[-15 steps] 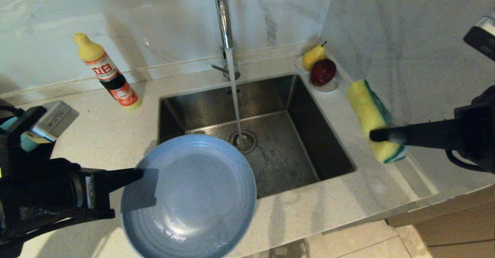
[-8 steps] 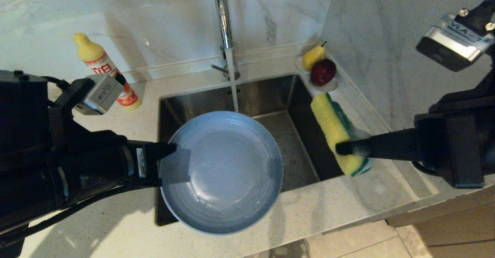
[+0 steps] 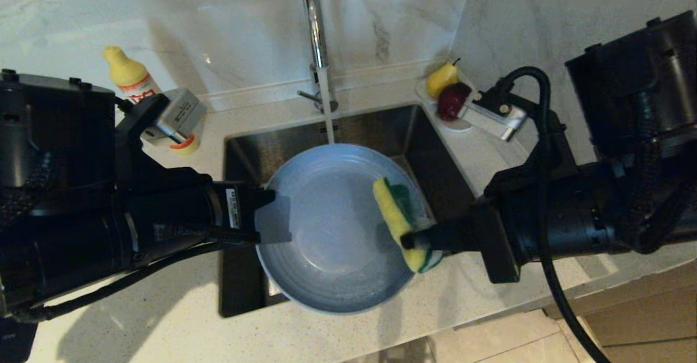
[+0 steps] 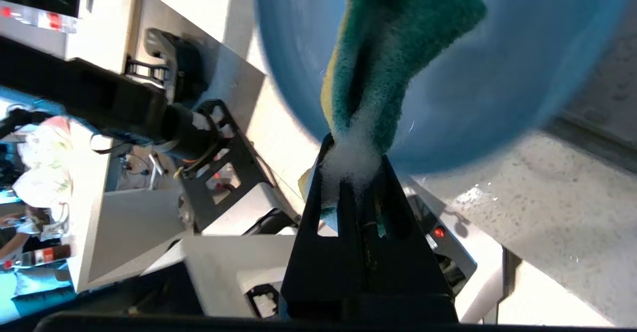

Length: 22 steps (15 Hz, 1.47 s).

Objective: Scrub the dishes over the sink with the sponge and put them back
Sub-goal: Wipe the plate

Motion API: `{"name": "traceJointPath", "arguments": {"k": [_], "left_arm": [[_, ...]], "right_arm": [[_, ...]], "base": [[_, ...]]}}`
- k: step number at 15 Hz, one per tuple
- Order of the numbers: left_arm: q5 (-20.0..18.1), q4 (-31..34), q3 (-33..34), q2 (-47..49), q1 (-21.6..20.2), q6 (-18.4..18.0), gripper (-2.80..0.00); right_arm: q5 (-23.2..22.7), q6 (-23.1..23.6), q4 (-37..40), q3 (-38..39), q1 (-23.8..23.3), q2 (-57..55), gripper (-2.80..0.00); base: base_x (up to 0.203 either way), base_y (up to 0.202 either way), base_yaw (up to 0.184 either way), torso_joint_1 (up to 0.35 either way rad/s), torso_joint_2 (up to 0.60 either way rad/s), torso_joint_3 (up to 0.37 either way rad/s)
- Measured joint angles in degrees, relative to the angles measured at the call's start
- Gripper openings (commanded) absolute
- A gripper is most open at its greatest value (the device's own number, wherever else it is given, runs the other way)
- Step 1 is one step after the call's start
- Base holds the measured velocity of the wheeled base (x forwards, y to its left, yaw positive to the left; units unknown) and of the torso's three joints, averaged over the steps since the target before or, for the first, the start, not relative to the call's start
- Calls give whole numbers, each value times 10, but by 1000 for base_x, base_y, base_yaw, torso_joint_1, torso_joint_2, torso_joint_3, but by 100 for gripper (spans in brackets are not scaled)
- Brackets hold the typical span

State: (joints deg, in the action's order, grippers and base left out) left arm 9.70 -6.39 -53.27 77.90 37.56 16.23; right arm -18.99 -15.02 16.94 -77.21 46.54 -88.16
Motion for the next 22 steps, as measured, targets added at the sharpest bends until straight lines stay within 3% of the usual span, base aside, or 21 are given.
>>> {"name": "traceJointPath", "arguments": {"k": [4, 8, 13, 22], "left_arm": [[2, -55, -3, 14, 7, 0, -280], [-1, -57, 5, 19, 11, 2, -280], [-2, -58, 13, 20, 27, 3, -280], [5, -97, 3, 25, 36, 6, -280]], "right_arm": [[33, -5, 1, -50, 6, -56, -280], [69, -8, 10, -101, 6, -103, -280], [78, -8, 51, -160, 9, -135, -280], [108, -7, 90, -200, 71, -161, -280]], "base": [[0, 0, 0, 0, 0, 0], [0, 0, 0, 0, 0, 0], [0, 0, 0, 0, 0, 0], [0, 0, 0, 0, 0, 0]]}}
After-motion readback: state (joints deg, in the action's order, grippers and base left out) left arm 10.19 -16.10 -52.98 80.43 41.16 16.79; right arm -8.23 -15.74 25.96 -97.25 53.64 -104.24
